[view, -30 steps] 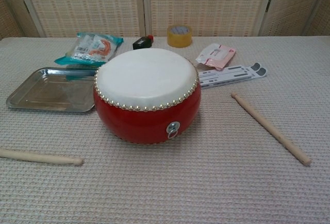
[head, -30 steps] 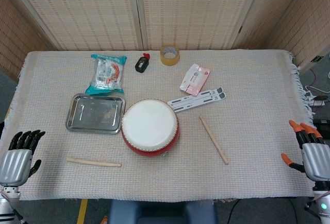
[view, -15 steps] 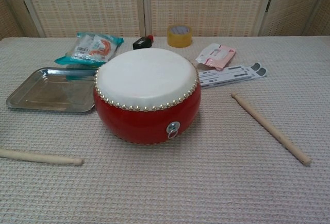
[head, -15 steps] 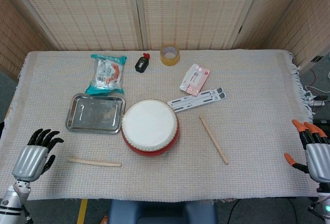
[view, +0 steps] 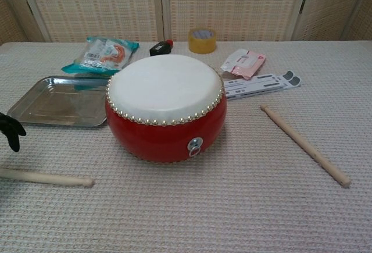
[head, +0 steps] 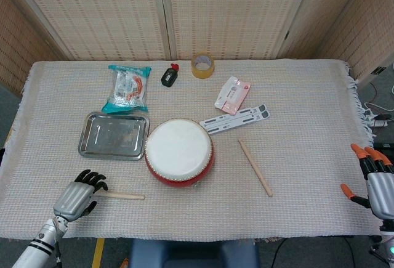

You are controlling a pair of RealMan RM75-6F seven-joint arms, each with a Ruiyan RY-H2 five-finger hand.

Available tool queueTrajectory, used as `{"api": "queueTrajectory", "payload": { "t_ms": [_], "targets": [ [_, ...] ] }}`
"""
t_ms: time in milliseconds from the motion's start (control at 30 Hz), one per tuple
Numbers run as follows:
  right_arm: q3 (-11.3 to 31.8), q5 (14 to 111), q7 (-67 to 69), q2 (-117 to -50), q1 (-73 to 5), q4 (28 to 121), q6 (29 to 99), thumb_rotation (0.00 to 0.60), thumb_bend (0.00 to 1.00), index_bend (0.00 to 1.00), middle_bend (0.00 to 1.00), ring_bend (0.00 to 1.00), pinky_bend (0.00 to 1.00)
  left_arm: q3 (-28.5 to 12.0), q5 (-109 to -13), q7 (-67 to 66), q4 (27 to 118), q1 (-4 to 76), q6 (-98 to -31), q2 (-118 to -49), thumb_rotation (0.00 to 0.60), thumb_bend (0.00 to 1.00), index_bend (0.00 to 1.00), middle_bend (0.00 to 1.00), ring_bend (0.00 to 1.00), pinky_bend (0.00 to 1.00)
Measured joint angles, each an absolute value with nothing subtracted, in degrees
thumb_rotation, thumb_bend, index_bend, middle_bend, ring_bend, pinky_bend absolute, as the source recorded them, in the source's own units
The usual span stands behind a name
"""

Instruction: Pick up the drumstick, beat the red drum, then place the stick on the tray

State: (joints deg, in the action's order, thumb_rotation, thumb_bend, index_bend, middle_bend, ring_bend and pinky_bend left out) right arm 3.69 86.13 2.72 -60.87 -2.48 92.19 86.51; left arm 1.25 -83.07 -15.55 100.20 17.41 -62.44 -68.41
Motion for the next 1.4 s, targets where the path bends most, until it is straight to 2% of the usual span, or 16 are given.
{"api": "queueTrajectory", "payload": {
  "t_ms": [167, 267, 400, 600, 800, 1167, 1267, 1400],
  "targets": [
    [3.7, 86.01, 3.46, -61.1, -2.5, 91.51, 86.31, 0.6, 0.22, 0.04, 0.14, 0.02, 0.13, 1.0, -80.25, -17.35, 99.45, 17.9, -61.81, -72.19, 0.6, 0.32, 0.39, 0.19, 0.13, 0.09],
    [3.73, 85.86, 4.03, -61.29, -2.59, 91.06, 86.02, 0.6, 0.22, 0.05, 0.14, 0.02, 0.13, 0.64, -78.53, -19.33, 98.92, 18.01, -62.01, -74.58, 0.6, 0.31, 0.4, 0.19, 0.07, 0.07],
    [3.75, 85.92, 4.74, -61.41, -2.82, 90.46, 85.64, 0.6, 0.22, 0.05, 0.14, 0.02, 0.13, 0.11, -76.08, -20.83, 98.35, 18.12, -62.42, -77.8, 0.6, 0.31, 0.4, 0.13, 0.0, 0.0],
    [3.81, 85.72, 5.36, -61.53, -2.86, 89.92, 85.45, 0.6, 0.22, 0.05, 0.14, 0.02, 0.06, -0.26, -73.78, -22.89, 97.05, 18.28, -63.12, -81.36, 0.6, 0.31, 0.4, 0.1, 0.0, 0.0],
    [3.74, 85.64, 6.12, -61.82, -2.94, 89.27, 85.12, 0.6, 0.22, 0.06, 0.14, 0.02, 0.02, -0.84, -71.95, -24.2, 95.42, 18.23, -64.54, -84.93, 0.6, 0.3, 0.44, 0.1, 0.0, 0.0],
    [3.75, 85.62, 7.31, -62.05, -3.13, 88.17, 84.73, 0.6, 0.22, 0.07, 0.14, 0.02, 0.01, -1.81, -68.11, -24.63, 94.16, 18.71, -64.66, -88.06, 0.597, 0.29, 0.49, 0.12, 0.0, 0.0],
    [3.72, 85.66, 7.5, -62.15, -3.15, 87.93, 84.7, 0.6, 0.22, 0.07, 0.14, 0.02, 0.01, -2.21, -67.18, -23.99, 94.18, 18.72, -64.81, -88.53, 0.572, 0.29, 0.49, 0.12, 0.0, 0.0],
    [3.66, 85.54, 7.81, -62.32, -3.13, 87.59, 84.55, 0.6, 0.22, 0.07, 0.14, 0.02, 0.01, -2.55, -66.11, -23.29, 94.28, 18.81, -64.82, -88.9, 0.416, 0.3, 0.49, 0.12, 0.0, 0.0]
  ]
}}
